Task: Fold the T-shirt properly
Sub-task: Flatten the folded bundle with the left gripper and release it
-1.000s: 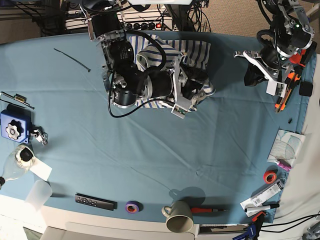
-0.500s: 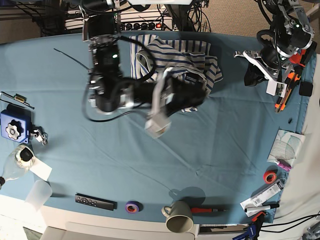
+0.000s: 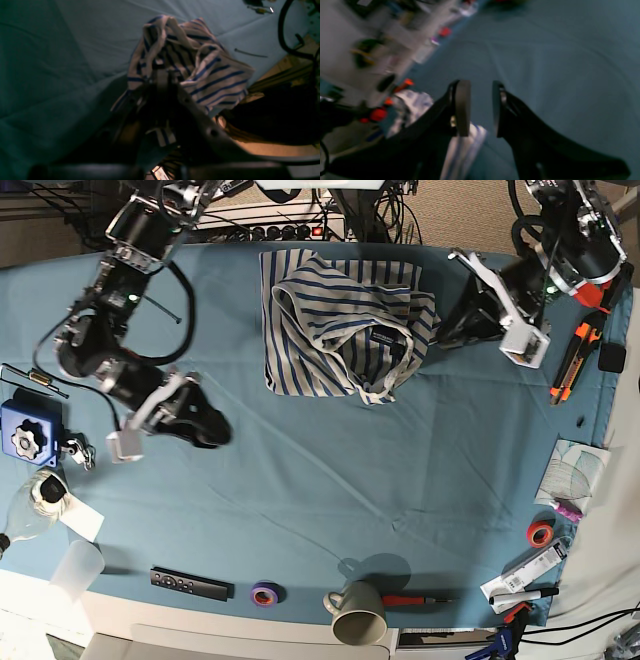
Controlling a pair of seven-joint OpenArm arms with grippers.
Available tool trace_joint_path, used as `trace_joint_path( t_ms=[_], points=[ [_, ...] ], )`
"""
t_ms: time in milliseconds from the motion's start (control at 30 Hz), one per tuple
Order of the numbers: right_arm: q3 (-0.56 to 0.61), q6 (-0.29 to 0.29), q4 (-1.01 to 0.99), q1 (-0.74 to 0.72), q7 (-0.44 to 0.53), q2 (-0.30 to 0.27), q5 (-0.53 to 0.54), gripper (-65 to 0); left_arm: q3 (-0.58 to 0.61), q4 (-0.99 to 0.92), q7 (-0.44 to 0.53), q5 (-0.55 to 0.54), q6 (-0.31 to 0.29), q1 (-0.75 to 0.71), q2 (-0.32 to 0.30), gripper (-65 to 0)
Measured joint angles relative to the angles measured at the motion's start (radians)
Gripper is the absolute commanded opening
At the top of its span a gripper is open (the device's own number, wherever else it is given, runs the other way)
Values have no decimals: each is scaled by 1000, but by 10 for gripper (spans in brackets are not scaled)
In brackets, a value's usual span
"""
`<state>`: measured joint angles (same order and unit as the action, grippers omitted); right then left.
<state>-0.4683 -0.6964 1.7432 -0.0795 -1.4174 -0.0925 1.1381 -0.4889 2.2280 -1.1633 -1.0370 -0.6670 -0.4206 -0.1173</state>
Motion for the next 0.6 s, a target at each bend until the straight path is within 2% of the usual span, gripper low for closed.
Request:
trace_joint_path(
  t_ms=[100,200,300,400,467,600],
  points=[
    [-27,0,0,23,0,-31,-32,-491,116,0,0,57,0,2,0,-650],
    [-45,0,0,46,0,-56,-32,-491,240,-2,50,186,-5,17,0,-650],
    [-55,0,0,68,0,-74,-34,-491,340,-2,113,315,59,49,-2,-650],
    [-55,0,0,86,0,-82,-35,-491,429,-3,133,438,74,61,-2,-650],
    [-55,0,0,94,0,-85,-31,-491,476,-3,169,488,123,66,-2,-650],
    [-55,0,0,93,0,-87,-30,-491,544,-5,197,587,159,92,-3,-650]
  ],
)
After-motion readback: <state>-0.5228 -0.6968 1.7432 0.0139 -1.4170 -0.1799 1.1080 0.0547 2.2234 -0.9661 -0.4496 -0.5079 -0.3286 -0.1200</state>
